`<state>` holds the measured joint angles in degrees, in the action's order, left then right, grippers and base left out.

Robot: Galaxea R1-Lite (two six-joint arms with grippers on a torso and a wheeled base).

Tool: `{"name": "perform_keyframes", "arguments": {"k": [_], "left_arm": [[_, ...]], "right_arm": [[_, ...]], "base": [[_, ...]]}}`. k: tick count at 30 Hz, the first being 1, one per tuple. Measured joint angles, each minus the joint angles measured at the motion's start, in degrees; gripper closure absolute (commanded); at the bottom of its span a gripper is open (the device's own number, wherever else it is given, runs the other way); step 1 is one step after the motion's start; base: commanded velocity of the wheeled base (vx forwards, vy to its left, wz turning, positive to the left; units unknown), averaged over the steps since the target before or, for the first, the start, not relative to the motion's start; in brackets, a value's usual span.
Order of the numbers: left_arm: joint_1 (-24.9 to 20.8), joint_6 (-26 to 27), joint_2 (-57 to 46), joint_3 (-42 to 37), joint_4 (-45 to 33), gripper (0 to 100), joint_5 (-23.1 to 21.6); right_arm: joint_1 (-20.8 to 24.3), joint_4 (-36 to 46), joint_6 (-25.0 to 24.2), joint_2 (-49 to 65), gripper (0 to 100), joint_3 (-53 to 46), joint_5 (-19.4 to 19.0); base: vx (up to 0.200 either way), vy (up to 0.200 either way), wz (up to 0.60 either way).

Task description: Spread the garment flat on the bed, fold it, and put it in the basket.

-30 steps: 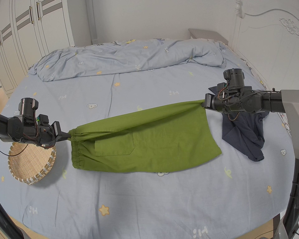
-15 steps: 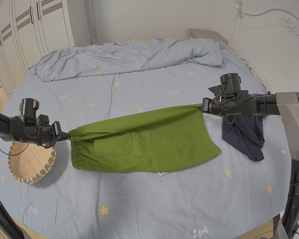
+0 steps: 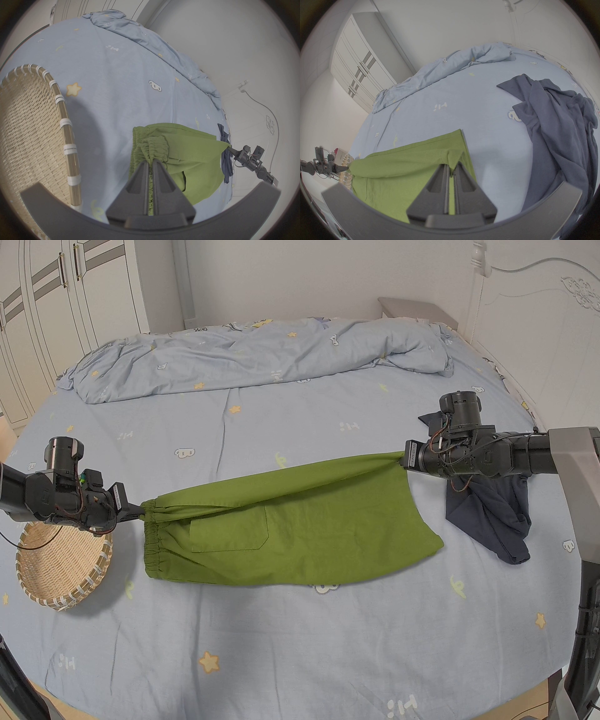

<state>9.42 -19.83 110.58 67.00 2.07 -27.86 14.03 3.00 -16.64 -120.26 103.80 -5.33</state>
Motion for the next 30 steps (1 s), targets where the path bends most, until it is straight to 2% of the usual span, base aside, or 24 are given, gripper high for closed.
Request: {"name": "perform_keyframes", "arguments": {"k": [10,17,27,30], "left_arm": [[-1.13,-0.28,-0.02,0.37,0.0,0,0.22],[-3.28,-0.85,-4.68,-1.18,-0.3,0,0.13],[-10.68,-4.39,-8.87,-4.11,-0.24,0,0.0],[-11.62,-4.82,-8.48,-4.13,0.04,0,0.0]], "right_arm": [[0.49,-0.6,-0.09,-1.32,0,0.0,0.05],[0.33,-0.62,-0.33,-1.44,0,-0.35,-0.06],[0.38,-0.66,-2.77,0.41,0,-4.55,0.05],[0.32,-0.9,-3.66,1.33,0,-5.9,0.05]], "base": [[0.0,0.0,0.0],[0.0,0.0,0.0],[0.0,0.0,0.0],[0.0,0.0,0.0]]}}
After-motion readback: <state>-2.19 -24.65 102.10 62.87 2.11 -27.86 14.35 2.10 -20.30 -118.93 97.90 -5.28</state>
